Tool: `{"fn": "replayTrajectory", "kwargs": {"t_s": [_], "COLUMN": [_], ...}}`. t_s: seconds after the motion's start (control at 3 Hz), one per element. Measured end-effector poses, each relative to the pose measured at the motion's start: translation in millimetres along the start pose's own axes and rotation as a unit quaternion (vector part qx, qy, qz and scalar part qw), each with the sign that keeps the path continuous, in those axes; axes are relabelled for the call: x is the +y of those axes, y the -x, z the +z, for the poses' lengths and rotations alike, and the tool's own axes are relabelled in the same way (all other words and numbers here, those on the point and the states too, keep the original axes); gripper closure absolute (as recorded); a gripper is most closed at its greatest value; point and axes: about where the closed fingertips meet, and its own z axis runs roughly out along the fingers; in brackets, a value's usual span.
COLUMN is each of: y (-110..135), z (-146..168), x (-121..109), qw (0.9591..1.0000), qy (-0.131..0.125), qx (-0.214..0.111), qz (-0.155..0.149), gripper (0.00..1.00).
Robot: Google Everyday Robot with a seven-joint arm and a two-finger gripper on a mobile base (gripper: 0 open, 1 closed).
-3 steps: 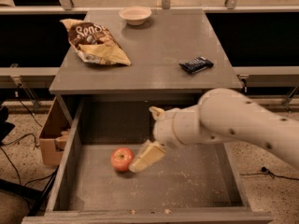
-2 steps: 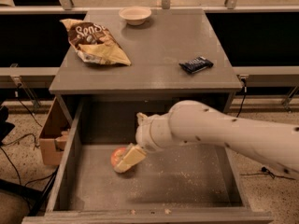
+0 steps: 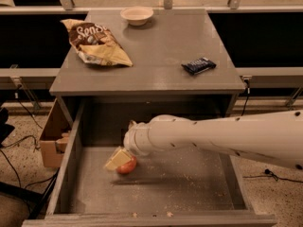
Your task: Pick apple from top drawer and place on counter
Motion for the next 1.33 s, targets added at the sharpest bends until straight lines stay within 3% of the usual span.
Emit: {"fn": "replayTrajectory", "kwargs": {"t_s": [1.0, 1.33], "y": [-8.3, -23.6], "z": [-4.3, -4.7], "x": [17.2, 21.3], "qw": [0.9997, 0.9995], "qy": [0.016, 0.019], "qx": [0.001, -0.004], "qz": [0.016, 0.026], "gripper": [0.00, 0.00]}}
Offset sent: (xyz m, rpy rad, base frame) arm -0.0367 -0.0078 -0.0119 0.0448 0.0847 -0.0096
